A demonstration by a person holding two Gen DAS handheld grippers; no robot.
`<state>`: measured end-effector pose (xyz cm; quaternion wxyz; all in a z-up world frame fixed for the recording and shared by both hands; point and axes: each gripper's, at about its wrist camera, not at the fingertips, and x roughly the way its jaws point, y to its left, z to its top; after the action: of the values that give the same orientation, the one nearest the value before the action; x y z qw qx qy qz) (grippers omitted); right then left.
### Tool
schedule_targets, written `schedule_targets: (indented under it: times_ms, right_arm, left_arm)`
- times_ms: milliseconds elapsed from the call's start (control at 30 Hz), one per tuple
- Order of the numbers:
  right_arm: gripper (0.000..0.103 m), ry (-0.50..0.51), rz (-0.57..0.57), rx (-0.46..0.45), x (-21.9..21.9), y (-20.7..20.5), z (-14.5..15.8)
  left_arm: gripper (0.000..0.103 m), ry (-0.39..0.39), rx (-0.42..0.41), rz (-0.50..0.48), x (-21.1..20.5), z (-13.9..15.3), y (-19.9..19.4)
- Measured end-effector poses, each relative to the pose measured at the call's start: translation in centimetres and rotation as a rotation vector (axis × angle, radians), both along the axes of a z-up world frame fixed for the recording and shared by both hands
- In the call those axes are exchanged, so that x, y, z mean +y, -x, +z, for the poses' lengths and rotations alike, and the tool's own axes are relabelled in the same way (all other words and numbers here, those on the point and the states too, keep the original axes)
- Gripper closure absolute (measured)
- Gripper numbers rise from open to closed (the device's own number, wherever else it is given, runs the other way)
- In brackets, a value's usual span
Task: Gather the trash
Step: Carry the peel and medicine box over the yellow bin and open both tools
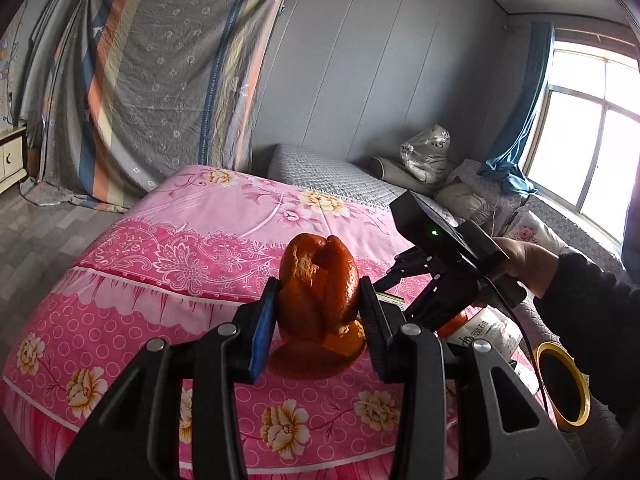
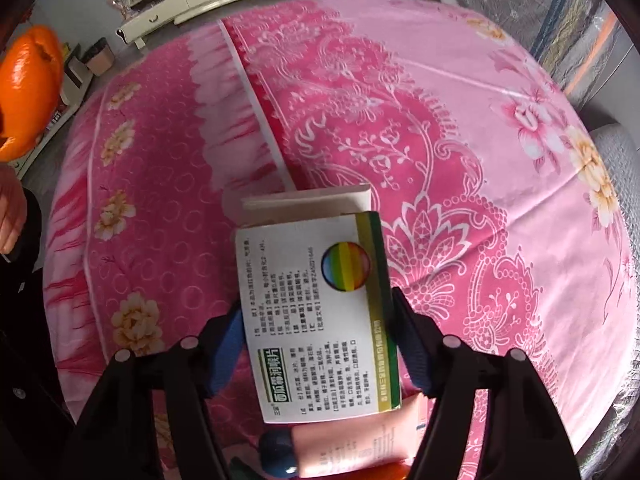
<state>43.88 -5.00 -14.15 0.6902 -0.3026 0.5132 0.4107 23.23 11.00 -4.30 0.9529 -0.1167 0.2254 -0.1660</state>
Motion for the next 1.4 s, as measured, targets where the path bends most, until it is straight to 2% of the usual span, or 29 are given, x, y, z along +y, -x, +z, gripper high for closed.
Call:
schedule_targets:
  times_ms: [133, 300, 400, 567, 800, 1133, 1400]
  right_arm:
    - [0.039, -0.103, -0.026, -0.052, -2.0, 1.7, 2.8]
    - [0.039, -0.33, -0.143, -0.127, -6.6, 5.5, 8.5]
    - [0.039, -0.462, -0.234, -0.167, -10.1, 8.2, 11.1]
    - [0.039, -0.587, -0.475, -0.266, -17.1, 15.4, 13.8]
    - [0.039, -0.689, -0.764, -0.328, -26.2, 24.7, 13.0]
    - [0.039, -0.788, -1.118, -0.375, -35.3, 34.1, 8.6]
    - [0.039, -0.728, -1.346, -0.484, -40.5, 38.8, 5.9]
  left_arm:
    - [0.066, -0.022, -0.029, 0.009, -0.9, 1.3, 1.1]
    - [0.066, -0.028, -0.08, -0.036, -3.7, 3.8, 2.8]
    - [0.066, -0.057, -0.107, -0.059, -6.4, 5.3, 3.9]
    - [0.065, -0.061, -0.13, -0.169, -11.0, 6.8, 5.5]
    - [0.065, -0.107, -0.183, -0.369, -18.9, 8.4, 8.2]
    - [0.065, -0.157, -0.213, -0.59, -28.0, 8.5, 10.4]
    - [0.064, -0.168, -0.171, -0.722, -34.0, 6.6, 11.4]
